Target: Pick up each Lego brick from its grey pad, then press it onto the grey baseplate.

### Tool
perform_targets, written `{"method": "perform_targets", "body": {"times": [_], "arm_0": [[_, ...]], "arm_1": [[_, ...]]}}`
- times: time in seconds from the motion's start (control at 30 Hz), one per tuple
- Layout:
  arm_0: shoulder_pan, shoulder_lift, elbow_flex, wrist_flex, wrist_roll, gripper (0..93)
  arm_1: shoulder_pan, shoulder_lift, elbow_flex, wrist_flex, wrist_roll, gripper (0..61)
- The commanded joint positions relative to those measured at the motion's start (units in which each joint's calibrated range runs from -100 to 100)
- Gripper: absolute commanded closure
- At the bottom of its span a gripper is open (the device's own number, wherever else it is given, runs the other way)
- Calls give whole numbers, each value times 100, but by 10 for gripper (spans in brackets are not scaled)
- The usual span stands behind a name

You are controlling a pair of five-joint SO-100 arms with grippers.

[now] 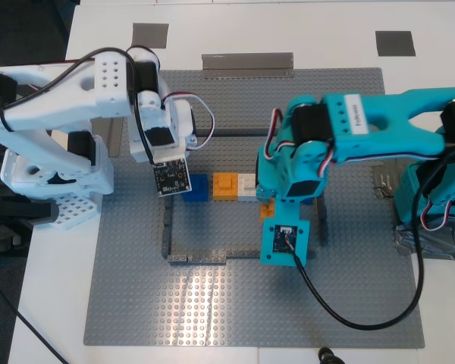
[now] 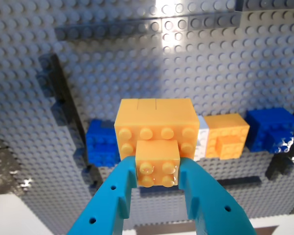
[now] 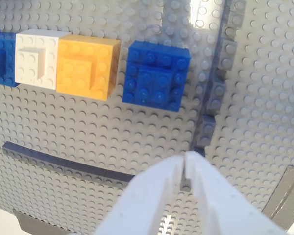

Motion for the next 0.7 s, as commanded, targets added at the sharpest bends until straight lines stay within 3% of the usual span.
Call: {"method": "perform_targets", "body": {"times": [0.0,0.3,0.67], "arm_0": [[-25,194,-264,-98,-15,927],[-32,357,-264,-440,-35,927],[69,864,-273,-724,-79,927]], "arm_1": [[-303,-236,-966,381,103,612],[-1710,-39,-1851,503,88,612],[-3799,768,-2465,-351,-210,612]]}}
